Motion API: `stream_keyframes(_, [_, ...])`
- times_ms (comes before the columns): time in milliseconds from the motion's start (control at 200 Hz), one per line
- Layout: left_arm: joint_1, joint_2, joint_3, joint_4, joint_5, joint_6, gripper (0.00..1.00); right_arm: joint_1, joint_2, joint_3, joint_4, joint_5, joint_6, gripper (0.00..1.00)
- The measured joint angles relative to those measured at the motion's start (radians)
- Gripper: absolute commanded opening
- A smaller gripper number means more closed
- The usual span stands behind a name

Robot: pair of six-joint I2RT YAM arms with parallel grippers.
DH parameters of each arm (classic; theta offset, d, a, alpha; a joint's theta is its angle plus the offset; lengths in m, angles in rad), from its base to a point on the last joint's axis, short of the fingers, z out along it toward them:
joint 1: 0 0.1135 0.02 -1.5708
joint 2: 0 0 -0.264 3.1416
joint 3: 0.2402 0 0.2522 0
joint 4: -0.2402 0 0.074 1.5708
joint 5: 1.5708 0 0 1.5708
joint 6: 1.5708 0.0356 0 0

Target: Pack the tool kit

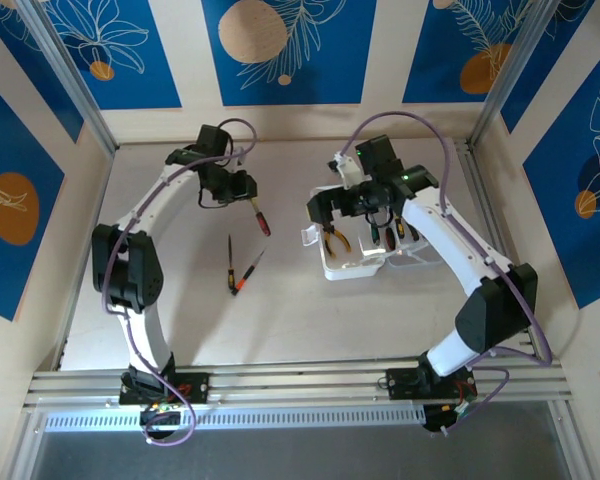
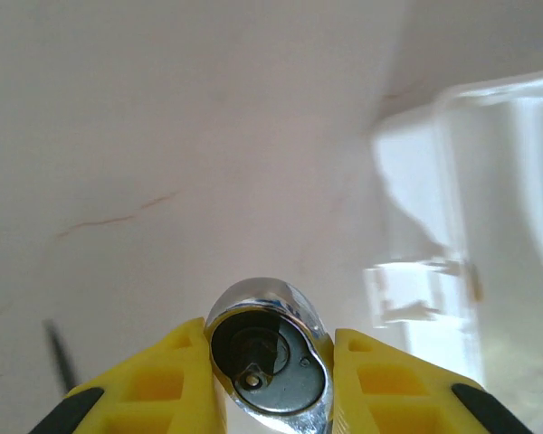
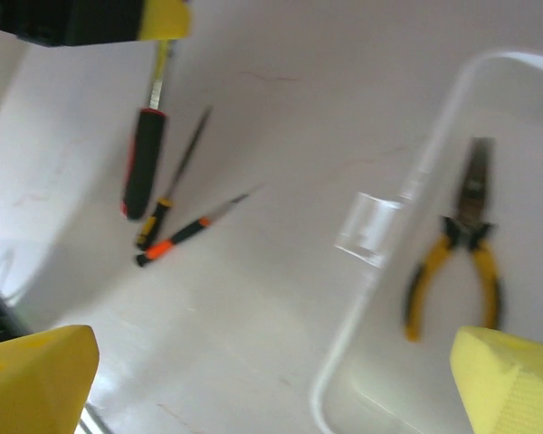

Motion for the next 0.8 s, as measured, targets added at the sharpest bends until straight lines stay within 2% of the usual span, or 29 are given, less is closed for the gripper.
stream_keyframes(250, [-0.079,-0.041,0.001,0.079,0.097,-0.071,0.0,0.045,0.101,0.002,0.111,-0.108,0.098,0.92])
stream_keyframes(600, [-0.116,-0.041,0.005,0.101,0.124,-0.108,0.0,0.082,0.151,0.014,0.22,-0.204,0.183,0.74])
stream_keyframes(685, [-0.118,-0.041,0.005,0.11,0.13,-0.11,0.0,0.095,0.169,0.015,0.229,-0.216,0.201,0.64])
stream_keyframes(760, [-0.119,-0.041,0.005,0.114,0.135,-0.113,0.0,0.101,0.18,0.015,0.232,-0.223,0.201,0.4])
stream_keyframes(800, [-0.119,-0.041,0.005,0.118,0.14,-0.115,0.0,0.104,0.184,0.016,0.23,-0.223,0.207,0.3])
